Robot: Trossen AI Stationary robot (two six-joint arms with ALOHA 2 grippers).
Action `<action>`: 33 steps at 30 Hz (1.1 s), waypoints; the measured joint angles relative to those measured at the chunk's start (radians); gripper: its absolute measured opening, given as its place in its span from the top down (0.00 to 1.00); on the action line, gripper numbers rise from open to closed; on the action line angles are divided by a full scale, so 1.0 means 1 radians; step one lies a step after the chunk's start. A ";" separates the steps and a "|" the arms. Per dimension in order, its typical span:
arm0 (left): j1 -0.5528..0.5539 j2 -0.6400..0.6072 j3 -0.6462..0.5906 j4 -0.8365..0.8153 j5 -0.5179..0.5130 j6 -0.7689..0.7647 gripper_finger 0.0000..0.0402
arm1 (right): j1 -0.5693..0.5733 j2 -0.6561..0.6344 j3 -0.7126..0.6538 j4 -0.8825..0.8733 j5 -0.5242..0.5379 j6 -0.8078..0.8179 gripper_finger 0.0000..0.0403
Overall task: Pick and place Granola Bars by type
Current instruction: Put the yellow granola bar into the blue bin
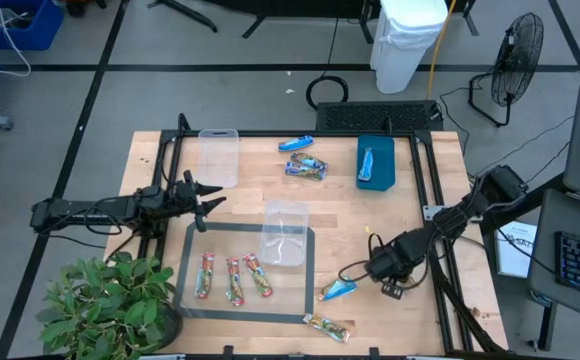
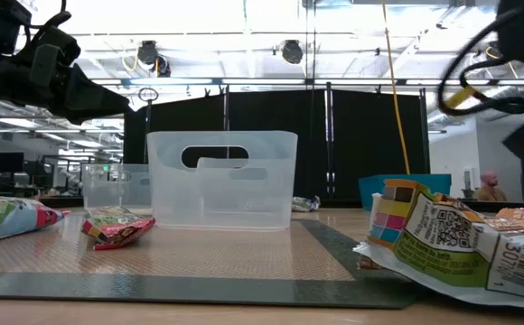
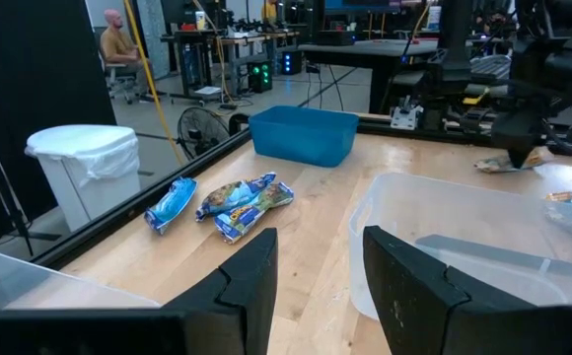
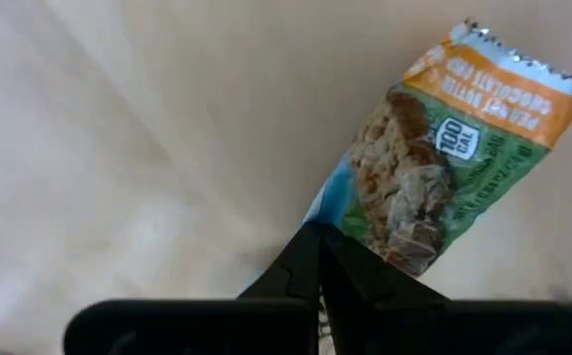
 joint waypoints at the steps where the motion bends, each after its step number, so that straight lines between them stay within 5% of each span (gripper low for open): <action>1: 0.000 0.000 0.000 0.000 0.000 0.000 0.61 | -0.014 0.000 0.000 0.002 0.023 -0.024 1.00; 20: 0.000 0.000 0.000 0.000 0.000 0.000 0.61 | -0.297 0.008 -0.007 0.305 0.584 -0.581 1.00; 33: 0.000 0.000 0.000 0.000 0.000 0.000 0.61 | -0.331 -0.128 -0.004 0.567 0.629 -0.855 1.00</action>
